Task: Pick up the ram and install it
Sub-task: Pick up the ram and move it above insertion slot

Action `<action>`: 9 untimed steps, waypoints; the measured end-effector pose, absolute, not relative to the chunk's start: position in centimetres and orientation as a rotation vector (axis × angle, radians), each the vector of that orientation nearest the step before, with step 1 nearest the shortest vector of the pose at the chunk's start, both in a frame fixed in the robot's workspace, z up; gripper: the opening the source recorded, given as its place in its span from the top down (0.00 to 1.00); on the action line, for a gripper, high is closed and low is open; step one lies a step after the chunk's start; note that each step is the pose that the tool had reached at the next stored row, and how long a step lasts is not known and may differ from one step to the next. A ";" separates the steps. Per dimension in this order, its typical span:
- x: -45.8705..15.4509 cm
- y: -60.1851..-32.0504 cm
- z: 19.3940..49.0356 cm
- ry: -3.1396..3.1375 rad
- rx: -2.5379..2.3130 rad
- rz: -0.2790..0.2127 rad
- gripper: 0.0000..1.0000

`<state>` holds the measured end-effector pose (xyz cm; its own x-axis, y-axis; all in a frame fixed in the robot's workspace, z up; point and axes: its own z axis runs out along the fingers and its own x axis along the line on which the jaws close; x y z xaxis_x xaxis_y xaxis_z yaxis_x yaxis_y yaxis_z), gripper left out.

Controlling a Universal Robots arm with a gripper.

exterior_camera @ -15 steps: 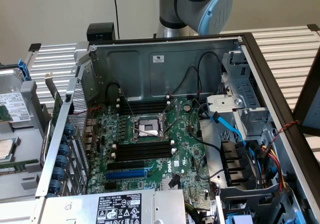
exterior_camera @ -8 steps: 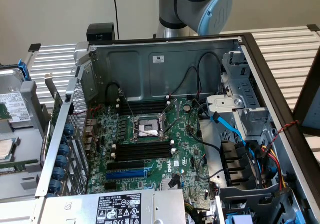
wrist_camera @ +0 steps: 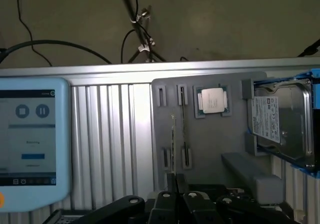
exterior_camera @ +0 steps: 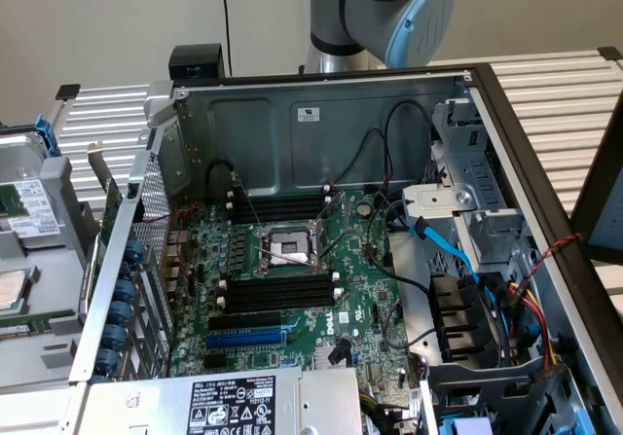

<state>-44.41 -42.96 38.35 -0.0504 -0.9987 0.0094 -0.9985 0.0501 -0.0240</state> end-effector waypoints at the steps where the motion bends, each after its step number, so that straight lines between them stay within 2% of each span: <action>1: -44.2 -42.9 38.7 2.269 -2.158 -0.037 0.88; 9: -41.4 -42.9 39.5 2.269 -2.158 -0.037 0.88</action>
